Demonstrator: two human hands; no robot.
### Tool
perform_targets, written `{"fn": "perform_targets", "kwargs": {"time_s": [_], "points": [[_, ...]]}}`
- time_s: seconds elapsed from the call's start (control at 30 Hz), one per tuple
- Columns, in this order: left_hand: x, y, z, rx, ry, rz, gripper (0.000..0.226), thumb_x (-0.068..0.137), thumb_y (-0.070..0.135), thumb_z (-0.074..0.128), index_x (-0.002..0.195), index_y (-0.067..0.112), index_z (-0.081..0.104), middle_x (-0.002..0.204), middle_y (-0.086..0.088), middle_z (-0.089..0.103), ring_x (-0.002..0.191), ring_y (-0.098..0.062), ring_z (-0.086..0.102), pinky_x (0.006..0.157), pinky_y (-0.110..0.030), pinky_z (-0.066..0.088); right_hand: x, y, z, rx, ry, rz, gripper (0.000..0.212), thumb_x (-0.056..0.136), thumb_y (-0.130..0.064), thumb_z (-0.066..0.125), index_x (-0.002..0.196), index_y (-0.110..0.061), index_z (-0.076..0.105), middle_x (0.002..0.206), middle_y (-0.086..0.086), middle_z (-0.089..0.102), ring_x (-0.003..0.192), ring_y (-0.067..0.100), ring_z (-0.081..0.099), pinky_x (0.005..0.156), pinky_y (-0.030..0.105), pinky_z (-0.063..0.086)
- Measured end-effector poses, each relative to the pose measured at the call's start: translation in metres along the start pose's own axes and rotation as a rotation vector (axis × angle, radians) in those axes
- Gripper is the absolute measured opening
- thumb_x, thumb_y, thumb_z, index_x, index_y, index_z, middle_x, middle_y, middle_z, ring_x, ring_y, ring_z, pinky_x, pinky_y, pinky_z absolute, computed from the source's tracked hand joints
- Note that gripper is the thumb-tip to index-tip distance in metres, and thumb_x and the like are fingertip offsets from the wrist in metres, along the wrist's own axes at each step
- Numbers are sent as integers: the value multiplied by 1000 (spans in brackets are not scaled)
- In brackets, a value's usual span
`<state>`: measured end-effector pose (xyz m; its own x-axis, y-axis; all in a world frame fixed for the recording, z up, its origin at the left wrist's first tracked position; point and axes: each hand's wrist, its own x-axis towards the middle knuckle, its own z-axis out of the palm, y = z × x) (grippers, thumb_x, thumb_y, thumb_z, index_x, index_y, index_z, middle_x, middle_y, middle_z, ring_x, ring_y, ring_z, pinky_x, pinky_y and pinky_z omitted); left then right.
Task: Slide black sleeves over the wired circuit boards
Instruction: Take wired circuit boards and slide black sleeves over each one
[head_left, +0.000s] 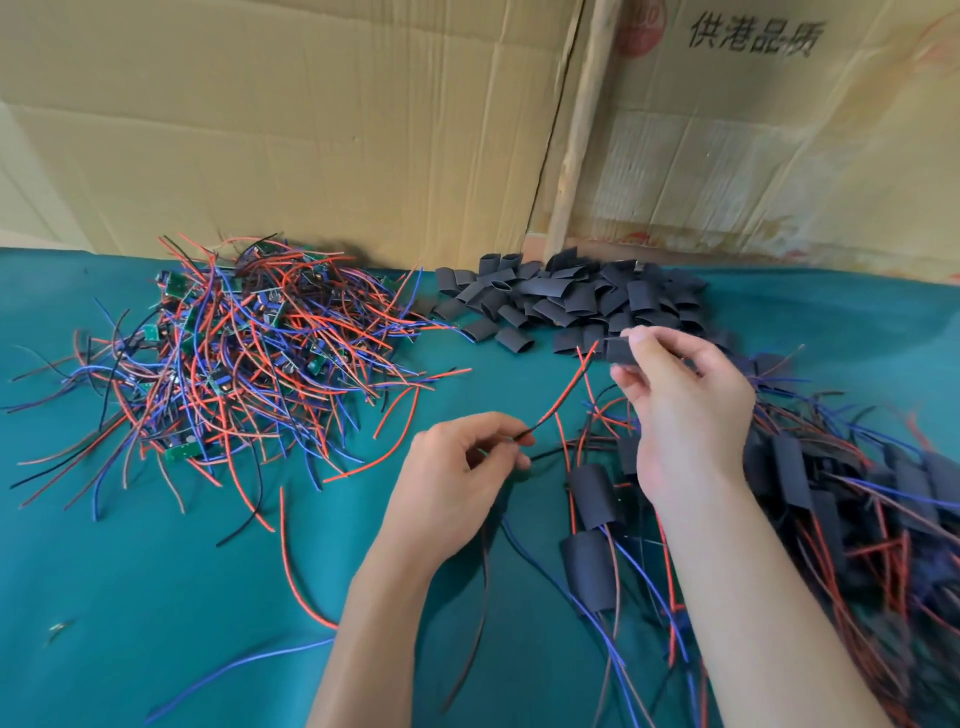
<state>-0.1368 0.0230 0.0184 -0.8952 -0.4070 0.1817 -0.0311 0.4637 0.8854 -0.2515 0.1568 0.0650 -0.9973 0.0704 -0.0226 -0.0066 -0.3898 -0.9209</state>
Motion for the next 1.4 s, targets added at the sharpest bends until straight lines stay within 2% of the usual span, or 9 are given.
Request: {"fn": "perform_targets", "kwargs": {"time_s": [0.13, 0.3, 0.43, 0.63, 0.8, 0.93, 1.13, 1.3, 1.4], "points": [[-1, 0, -1, -3, 3, 22, 29, 93, 8, 63, 84, 34, 71, 79, 18, 75, 76, -19, 67, 78, -40, 55, -3, -3, 1, 47, -1, 90, 5, 92, -6, 74, 93, -5, 69, 86, 9, 70, 58, 11, 64, 69, 23, 57], [-1, -1, -3, -30, 12, 13, 27, 93, 6, 64, 86, 30, 73, 79, 18, 75, 69, -4, 63, 74, -25, 51, -5, -4, 1, 118, -1, 178, 8, 93, -7, 73, 89, -7, 65, 81, 7, 67, 57, 10, 65, 67, 21, 58], [-1, -1, -4, -34, 5, 8, 26, 93, 5, 63, 86, 29, 73, 79, 17, 75, 67, -4, 62, 73, -26, 50, -4, -7, -1, 135, -60, 235, 8, 94, -9, 72, 89, -7, 65, 90, 11, 69, 66, 14, 69, 70, 23, 60], [-1, -1, -5, -16, 8, -2, 26, 93, 6, 63, 86, 29, 73, 79, 18, 75, 70, -11, 63, 74, -25, 50, -3, -14, -3, 173, -141, 251, 11, 94, -10, 71, 84, -11, 66, 80, 5, 75, 73, 15, 71, 72, 24, 60], [-1, -1, -4, -18, 17, 1, 28, 92, 6, 64, 85, 31, 74, 78, 17, 75, 67, 1, 61, 69, -16, 49, -4, -15, -3, -13, -224, 222, 5, 92, -7, 72, 93, -7, 67, 100, 15, 77, 80, 19, 71, 67, 24, 59], [-1, 0, -5, -10, 78, 15, 26, 90, 9, 69, 87, 33, 77, 76, 20, 74, 70, 3, 63, 68, -10, 44, -10, -11, 1, -66, -321, 232, 24, 89, -3, 73, 111, -2, 63, 101, 21, 77, 77, 19, 73, 61, 23, 57], [1, 0, -3, -106, 203, 2, 18, 84, 19, 80, 91, 35, 74, 73, 12, 72, 64, -7, 62, 66, -22, 49, -26, 9, 17, -103, -337, 299, 40, 83, -1, 79, 116, -9, 57, 99, 27, 75, 79, 30, 70, 68, 31, 56], [1, 1, -6, -237, 204, 2, 26, 78, 16, 86, 98, 27, 75, 88, 2, 75, 84, -22, 72, 82, -36, 58, -32, 23, 20, -186, -433, 267, 45, 81, -3, 81, 116, -14, 57, 86, 15, 78, 78, 27, 73, 85, 41, 59], [1, 1, -7, -322, 195, -20, 37, 73, 0, 86, 99, 24, 74, 94, 1, 75, 84, -21, 71, 81, -27, 58, -28, 25, 17, -272, -408, 223, 45, 80, -10, 84, 116, -18, 58, 82, 7, 78, 72, 20, 73, 86, 42, 58]]}}
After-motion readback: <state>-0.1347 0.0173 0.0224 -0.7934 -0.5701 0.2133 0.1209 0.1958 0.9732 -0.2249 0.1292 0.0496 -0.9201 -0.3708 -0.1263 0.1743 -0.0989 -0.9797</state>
